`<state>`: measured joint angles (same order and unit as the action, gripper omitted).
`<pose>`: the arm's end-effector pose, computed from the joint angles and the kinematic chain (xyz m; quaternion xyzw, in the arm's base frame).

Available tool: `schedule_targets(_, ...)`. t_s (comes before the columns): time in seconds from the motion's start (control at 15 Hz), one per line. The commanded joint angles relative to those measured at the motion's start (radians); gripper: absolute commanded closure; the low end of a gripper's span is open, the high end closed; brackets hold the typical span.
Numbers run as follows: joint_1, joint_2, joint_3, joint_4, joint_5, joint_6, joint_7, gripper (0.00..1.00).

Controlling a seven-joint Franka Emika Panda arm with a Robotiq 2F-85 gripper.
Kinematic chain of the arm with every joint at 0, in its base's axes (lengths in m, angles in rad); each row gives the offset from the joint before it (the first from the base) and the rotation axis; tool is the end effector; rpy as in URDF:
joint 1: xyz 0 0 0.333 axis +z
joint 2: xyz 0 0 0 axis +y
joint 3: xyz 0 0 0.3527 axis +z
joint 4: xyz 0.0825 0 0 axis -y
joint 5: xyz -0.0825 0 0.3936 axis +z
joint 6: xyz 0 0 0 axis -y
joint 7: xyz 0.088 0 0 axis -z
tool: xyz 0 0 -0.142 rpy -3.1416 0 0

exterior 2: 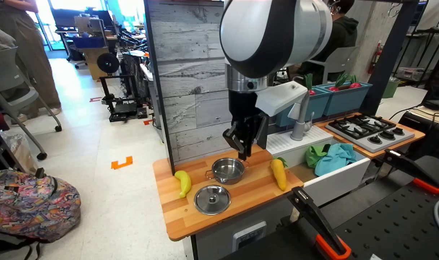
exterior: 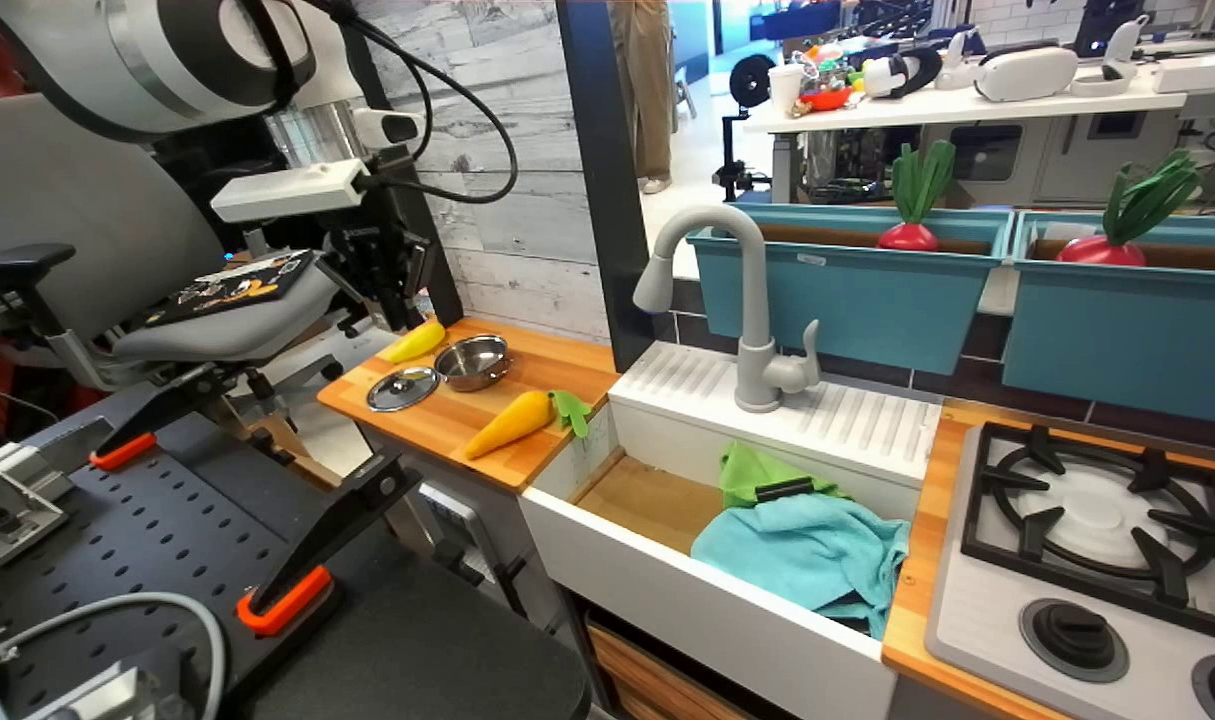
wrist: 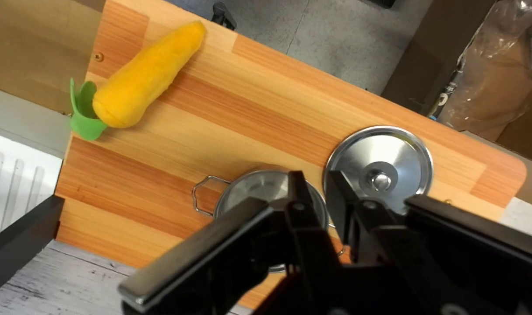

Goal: Pick up the carrot plush toy and put it on the counter

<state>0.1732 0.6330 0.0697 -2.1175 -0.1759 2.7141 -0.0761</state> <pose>0.5658 0.1462 0.0919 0.9726 0.2316 -0.0147 0.0157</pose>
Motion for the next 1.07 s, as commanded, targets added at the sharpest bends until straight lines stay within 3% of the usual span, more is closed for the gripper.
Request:
schedule_targets(0.0,-0.050,-0.015,0.042,-0.008,0.014,-0.023,-0.079,0.95)
schedule_targets(0.07,-0.054,-0.014,0.043,-0.005,0.014,-0.034,-0.085,0.72)
schedule_targets(0.13,-0.050,-0.010,0.037,0.001,0.012,-0.048,-0.081,0.70)
schedule_targets(0.2,-0.044,-0.005,0.028,0.008,0.010,-0.059,-0.068,0.68)
schedule_targets(0.27,-0.034,0.000,0.020,0.002,0.002,-0.027,-0.053,0.85)
schedule_targets(0.4,-0.035,0.000,0.020,0.002,0.002,-0.033,-0.053,0.69)
schedule_targets(1.0,-0.035,0.000,0.020,0.002,0.002,-0.034,-0.053,0.68)
